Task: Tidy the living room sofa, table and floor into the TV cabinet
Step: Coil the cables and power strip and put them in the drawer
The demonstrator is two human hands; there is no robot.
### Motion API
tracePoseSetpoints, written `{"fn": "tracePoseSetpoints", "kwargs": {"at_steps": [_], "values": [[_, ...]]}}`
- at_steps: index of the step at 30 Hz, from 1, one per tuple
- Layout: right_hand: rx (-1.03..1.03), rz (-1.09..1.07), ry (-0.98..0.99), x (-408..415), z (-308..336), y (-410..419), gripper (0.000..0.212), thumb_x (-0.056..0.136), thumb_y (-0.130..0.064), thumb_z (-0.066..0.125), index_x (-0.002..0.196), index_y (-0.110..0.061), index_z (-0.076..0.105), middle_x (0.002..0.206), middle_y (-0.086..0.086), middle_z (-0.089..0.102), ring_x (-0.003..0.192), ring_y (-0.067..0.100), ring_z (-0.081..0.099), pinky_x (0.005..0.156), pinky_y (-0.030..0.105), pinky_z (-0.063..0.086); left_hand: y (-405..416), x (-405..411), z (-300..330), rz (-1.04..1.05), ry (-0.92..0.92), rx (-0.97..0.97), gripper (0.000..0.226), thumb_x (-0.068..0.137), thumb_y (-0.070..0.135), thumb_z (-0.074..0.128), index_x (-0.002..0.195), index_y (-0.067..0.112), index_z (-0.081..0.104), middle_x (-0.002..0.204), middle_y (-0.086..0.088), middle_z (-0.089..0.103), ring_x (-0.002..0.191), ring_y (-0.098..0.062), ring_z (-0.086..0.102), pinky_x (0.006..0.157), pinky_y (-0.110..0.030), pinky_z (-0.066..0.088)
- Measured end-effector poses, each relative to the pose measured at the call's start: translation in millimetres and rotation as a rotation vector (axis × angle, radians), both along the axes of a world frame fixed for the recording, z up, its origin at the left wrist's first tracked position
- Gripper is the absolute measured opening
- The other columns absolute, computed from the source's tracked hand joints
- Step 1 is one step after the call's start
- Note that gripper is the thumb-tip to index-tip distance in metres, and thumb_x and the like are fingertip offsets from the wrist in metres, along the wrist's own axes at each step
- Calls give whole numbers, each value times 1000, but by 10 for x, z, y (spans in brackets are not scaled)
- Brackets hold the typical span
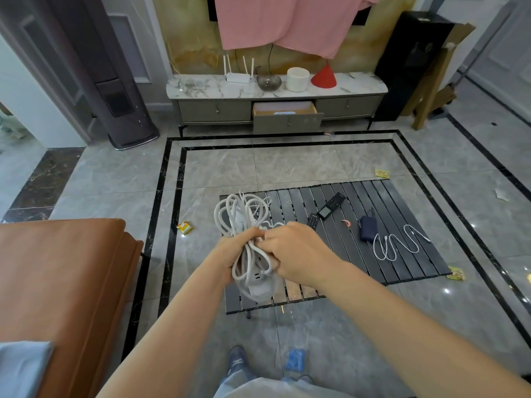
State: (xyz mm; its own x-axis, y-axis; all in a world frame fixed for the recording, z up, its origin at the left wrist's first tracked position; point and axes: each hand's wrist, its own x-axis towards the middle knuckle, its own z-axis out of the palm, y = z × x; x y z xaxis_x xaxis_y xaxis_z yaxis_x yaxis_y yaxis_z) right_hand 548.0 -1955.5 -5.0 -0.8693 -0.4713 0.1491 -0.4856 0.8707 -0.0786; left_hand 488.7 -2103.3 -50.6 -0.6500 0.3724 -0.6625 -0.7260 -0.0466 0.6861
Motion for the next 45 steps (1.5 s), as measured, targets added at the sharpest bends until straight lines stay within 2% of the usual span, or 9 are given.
{"fn": "tracePoseSetpoints", "kwargs": {"at_steps": [4,8,12,14,17,24,34,38,45], "values": [[-467,-176,-70,97,-180,-27,12,82,-31,73,91,-29,80,93,-16,71,87,5,63,74,25,53,-40,1,-73,57,-6,27,9,75,12,74,80,5,70,71,-15,67,60,-25,65,56,-33,54],[-1019,-731,-80,184,-257,13,9,87,-18,71,88,-20,80,88,-10,73,85,1,66,77,18,47,-75,-19,-44,87,-78,187,33,86,6,61,118,-2,65,115,-16,72,99,-27,71,72,-37,61],[-1470,-1385,-820,183,-556,250,46,93,-38,63,130,-12,56,112,7,62,100,24,61,83,34,48,-133,19,37,48,-95,358,27,92,7,50,117,2,61,120,-11,71,108,-23,69,87,-40,58],[-1842,-1414,-1222,244,-685,288,71,90,-49,64,141,-7,39,123,21,57,104,39,63,86,48,53,-184,23,41,1,-98,411,35,86,8,57,120,0,61,123,-12,69,108,-23,69,86,-38,58],[-2244,-1291,-1409,291,-763,265,86,91,-44,65,153,-7,18,133,40,47,106,56,61,86,61,54,-244,14,49,-138,-83,440,52,70,14,70,120,0,67,125,-15,68,109,-24,69,85,-37,59],[-2708,-1240,-1069,137,-653,217,46,97,-1,56,136,9,35,102,42,58,83,34,68,64,41,62,-290,90,139,-330,-135,553,62,47,11,93,105,-1,76,115,-19,71,102,-31,71,79,-40,60],[-1955,-821,-1119,34,-247,325,18,91,-9,62,105,-11,72,75,-2,68,65,10,59,63,24,55,-171,90,30,-216,-163,304,47,81,8,65,127,2,56,125,-20,66,106,-29,70,82,-43,61],[-1836,-735,-1041,4,-171,241,30,86,4,67,115,-5,67,105,12,74,76,18,69,75,32,61,-119,75,27,-248,-142,256,24,85,12,65,107,3,65,95,-18,74,78,-26,72,68,-37,61],[-1525,-751,-692,132,-171,-42,35,77,6,77,110,-4,70,92,12,77,86,24,74,77,30,61,31,86,-77,-150,-47,216,75,64,22,89,130,0,61,118,-29,60,86,-30,66,79,-39,59]]}}
